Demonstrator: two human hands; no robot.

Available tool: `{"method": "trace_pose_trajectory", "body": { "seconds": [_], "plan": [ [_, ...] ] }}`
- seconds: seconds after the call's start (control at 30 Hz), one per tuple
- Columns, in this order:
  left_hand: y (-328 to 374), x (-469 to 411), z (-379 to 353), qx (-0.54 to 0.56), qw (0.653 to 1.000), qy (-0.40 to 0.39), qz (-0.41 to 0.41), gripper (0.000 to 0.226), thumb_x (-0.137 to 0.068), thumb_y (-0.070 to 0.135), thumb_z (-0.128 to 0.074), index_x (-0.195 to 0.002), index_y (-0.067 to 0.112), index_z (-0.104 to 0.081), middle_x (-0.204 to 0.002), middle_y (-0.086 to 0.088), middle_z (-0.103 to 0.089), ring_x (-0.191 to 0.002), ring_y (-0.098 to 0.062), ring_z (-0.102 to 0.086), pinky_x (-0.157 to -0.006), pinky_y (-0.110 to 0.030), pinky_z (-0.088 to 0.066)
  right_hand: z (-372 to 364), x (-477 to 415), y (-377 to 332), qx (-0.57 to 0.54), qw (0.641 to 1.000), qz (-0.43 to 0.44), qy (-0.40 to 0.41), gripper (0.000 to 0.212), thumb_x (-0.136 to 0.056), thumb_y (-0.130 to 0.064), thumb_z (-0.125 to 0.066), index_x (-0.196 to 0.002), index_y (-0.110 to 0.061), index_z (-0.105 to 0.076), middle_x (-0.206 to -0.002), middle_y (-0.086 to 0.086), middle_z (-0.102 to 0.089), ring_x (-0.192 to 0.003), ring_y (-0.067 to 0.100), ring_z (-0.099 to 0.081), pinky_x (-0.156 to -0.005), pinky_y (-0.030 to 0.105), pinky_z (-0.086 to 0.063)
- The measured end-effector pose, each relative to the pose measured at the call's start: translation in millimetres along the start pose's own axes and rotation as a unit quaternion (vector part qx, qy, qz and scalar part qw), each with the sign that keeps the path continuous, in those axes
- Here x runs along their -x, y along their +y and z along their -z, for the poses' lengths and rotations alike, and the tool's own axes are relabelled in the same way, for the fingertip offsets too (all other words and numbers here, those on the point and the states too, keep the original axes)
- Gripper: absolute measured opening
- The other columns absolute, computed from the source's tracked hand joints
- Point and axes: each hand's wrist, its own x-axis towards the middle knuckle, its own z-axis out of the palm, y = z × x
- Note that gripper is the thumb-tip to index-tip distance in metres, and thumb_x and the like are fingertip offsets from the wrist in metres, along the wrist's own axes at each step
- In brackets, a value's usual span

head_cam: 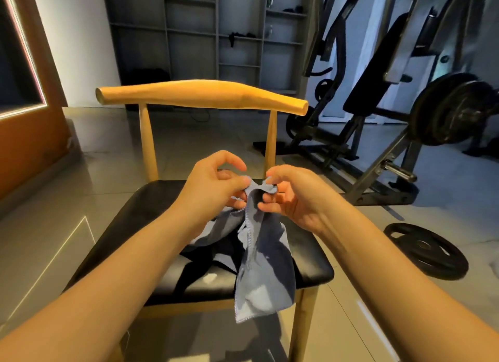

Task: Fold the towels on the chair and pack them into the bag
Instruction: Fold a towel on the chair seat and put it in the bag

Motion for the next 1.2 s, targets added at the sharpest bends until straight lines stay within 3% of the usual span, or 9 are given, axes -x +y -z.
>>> {"method": "trace_pose_trajectory", "body": {
  "seconds": [0.07,0.17,0.27,0.33,0.47,0.6,0.73,0.9,1.2],
  "plan": [
    [0.8,1.2,0.3,-0.039,0.999,-0.02,-0.026,0.012,-0.095,-0.003,-0.062,-0.095,0.007,-0.07,-0.084,-0.017,-0.072,-0.072,-0.026,-0.07,-0.064,-0.029,-0.061,-0.6,0.5,1.4,-0.038,0.999,-0.012,0.013,0.009,-0.09,0.007,-0.053,-0.091,0.0,-0.058,-0.064,0.015,-0.067,-0.052,0.02,-0.068,-0.048,0.029,-0.058],
    [3.8,2.6,-1.5,-0.063,0.996,-0.042,-0.037,0.021,-0.093,-0.004,-0.06,-0.088,0.009,-0.076,-0.08,-0.009,-0.075,-0.078,-0.021,-0.074,-0.065,-0.024,-0.059,0.1,1.7,3.3,-0.049,0.999,-0.013,0.016,0.007,-0.093,0.006,-0.059,-0.097,0.004,-0.063,-0.083,0.023,-0.074,-0.068,0.028,-0.075,-0.054,0.031,-0.061],
    [6.1,5.7,-2.1,-0.069,0.993,-0.062,-0.075,0.004,-0.089,0.01,-0.075,-0.092,0.012,-0.077,-0.083,-0.004,-0.077,-0.08,-0.017,-0.075,-0.069,-0.025,-0.061,2.6,2.9,3.6,-0.051,0.998,-0.014,0.02,0.012,-0.095,0.003,-0.059,-0.105,0.007,-0.065,-0.084,0.022,-0.075,-0.071,0.029,-0.076,-0.057,0.032,-0.063],
    [5.1,7.3,-1.8,-0.104,0.987,-0.065,-0.108,0.013,-0.084,0.022,-0.082,-0.094,0.015,-0.078,-0.084,0.001,-0.077,-0.081,-0.014,-0.075,-0.075,-0.025,-0.062,4.6,4.6,2.0,-0.056,0.998,-0.02,0.02,0.017,-0.094,0.004,-0.058,-0.109,0.008,-0.064,-0.088,0.023,-0.075,-0.07,0.029,-0.075,-0.057,0.033,-0.063],
    [3.9,5.3,-1.6,-0.135,0.981,-0.02,-0.135,0.008,-0.086,0.021,-0.081,-0.086,0.014,-0.079,-0.076,0.001,-0.076,-0.073,-0.016,-0.073,-0.07,-0.031,-0.063,12.5,7.0,-0.6,0.049,0.998,0.032,-0.011,0.032,-0.087,0.013,-0.059,-0.118,0.006,-0.065,-0.105,0.031,-0.072,-0.075,0.03,-0.073,-0.064,0.035,-0.063],
    [7.1,6.0,-0.9,-0.113,0.988,-0.012,-0.105,0.015,-0.091,0.02,-0.076,-0.086,0.007,-0.079,-0.068,-0.003,-0.073,-0.059,-0.007,-0.066,-0.044,-0.014,-0.046,19.6,9.6,1.3,0.317,0.931,0.175,-0.036,0.026,-0.087,0.001,-0.072,-0.111,-0.01,-0.07,-0.093,0.025,-0.068,-0.075,0.022,-0.067,-0.068,0.032,-0.062],
    [7.4,6.2,0.6,-0.1,0.992,-0.015,-0.077,0.02,-0.095,0.024,-0.072,-0.085,0.008,-0.079,-0.064,0.001,-0.071,-0.055,-0.004,-0.062,-0.042,-0.013,-0.042,17.8,5.2,7.3,0.43,0.848,0.31,0.016,0.01,-0.086,-0.024,-0.08,-0.095,-0.022,-0.076,-0.082,0.008,-0.067,-0.07,0.018,-0.057,-0.063,0.025,-0.05],
    [6.3,5.1,5.4,-0.104,0.991,-0.043,-0.067,0.023,-0.095,0.029,-0.072,-0.083,0.011,-0.08,-0.073,-0.009,-0.073,-0.064,-0.018,-0.066,-0.051,-0.018,-0.05,19.4,1.3,6.5,0.419,0.845,0.333,-0.001,0.007,-0.091,-0.02,-0.075,-0.091,-0.013,-0.078,-0.088,0.004,-0.069,-0.082,0.018,-0.064,-0.074,0.028,-0.053],
    [8.1,7.4,5.6,-0.116,0.984,-0.113,-0.069,0.016,-0.094,0.021,-0.072,-0.087,0.008,-0.077,-0.076,-0.006,-0.075,-0.065,-0.009,-0.067,-0.054,-0.015,-0.05,22.1,-1.0,1.8,0.406,0.853,0.328,-0.024,0.014,-0.097,-0.014,-0.064,-0.087,-0.009,-0.072,-0.081,0.003,-0.071,-0.079,0.015,-0.067,-0.071,0.025,-0.056]
  ]
}}
